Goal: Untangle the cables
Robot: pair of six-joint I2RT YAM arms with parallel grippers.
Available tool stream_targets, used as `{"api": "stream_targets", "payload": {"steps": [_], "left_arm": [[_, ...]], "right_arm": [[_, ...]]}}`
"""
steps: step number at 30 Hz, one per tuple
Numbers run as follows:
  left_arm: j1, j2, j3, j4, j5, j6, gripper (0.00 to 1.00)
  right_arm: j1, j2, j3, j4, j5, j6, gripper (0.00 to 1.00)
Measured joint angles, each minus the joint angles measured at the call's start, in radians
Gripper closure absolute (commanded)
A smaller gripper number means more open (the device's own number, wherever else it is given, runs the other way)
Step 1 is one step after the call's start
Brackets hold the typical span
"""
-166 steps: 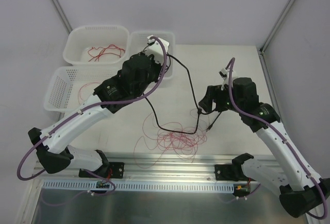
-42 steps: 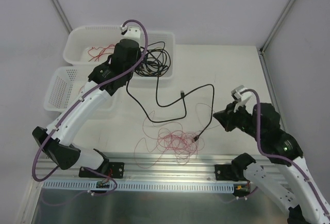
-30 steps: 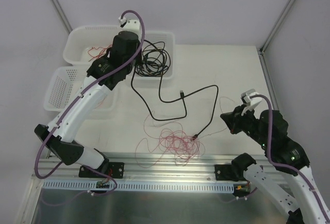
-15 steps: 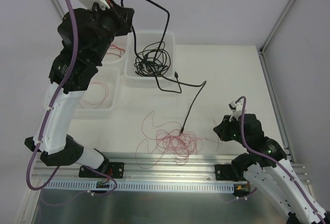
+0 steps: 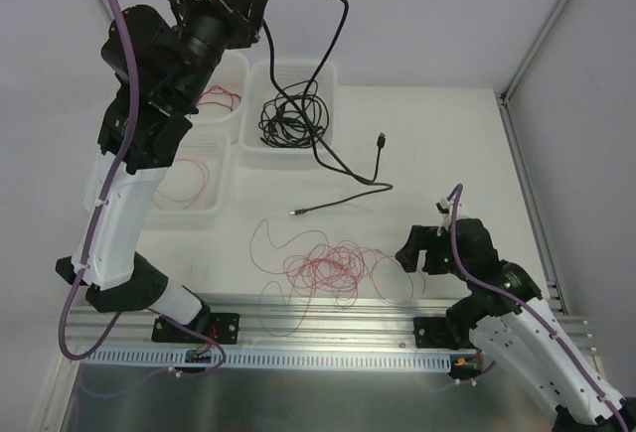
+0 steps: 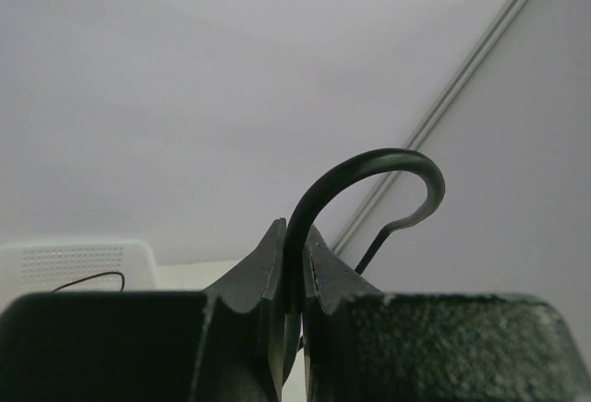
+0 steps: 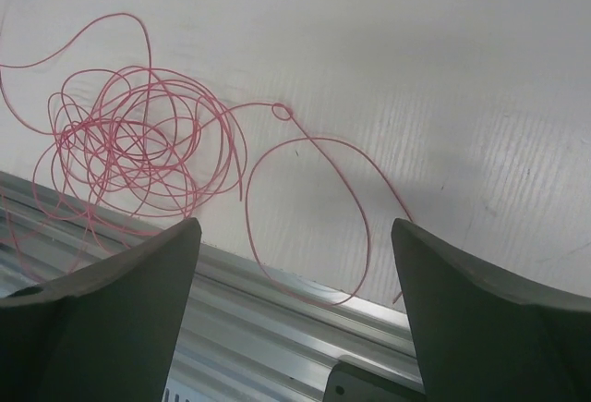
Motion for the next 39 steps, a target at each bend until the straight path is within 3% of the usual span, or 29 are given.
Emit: {"api": "stream_targets", "payload": {"steps": [3, 9, 14, 18, 24, 31, 39], "left_arm": [[0.0, -0.007, -0.007, 0.019, 0.018, -0.01, 1.0], [0.0, -0.079, -0.147, 0.041, 0.015, -0.014, 1.0], [0.0, -0.142, -0.292, 0.04, 0.011, -0.016, 1.0], [0.0, -0.167, -0.348, 0.035, -0.001, -0.017, 1.0], [0.0, -0.201, -0.394, 0.038, -0.015, -0.017, 1.0], [0.0, -0.231, -0.458, 0.047, -0.012, -0.029, 1.0], [0.0, -0.275, -0.615, 0.05, 0.006, -0.046, 1.0]], "right_arm": [[0.0, 0.002, 0.005, 0.0, -0.012, -0.014, 0.01], [-0.002, 0.061, 0.066, 0.052, 0.035, -0.031, 0.01], [-0.053, 0.212, 0.09, 0.182, 0.037, -0.032, 0.0], [-0.072, 0.344, 0.073, 0.353, -0.033, -0.033, 0.07], [-0.071, 0.404, 0.056, 0.523, -0.184, -0.084, 0.11], [-0.069, 0.41, 0.075, 0.474, -0.242, -0.117, 0.15], [-0.012, 0.686, 0.224, 0.345, -0.2, -0.107, 0.19]]}}
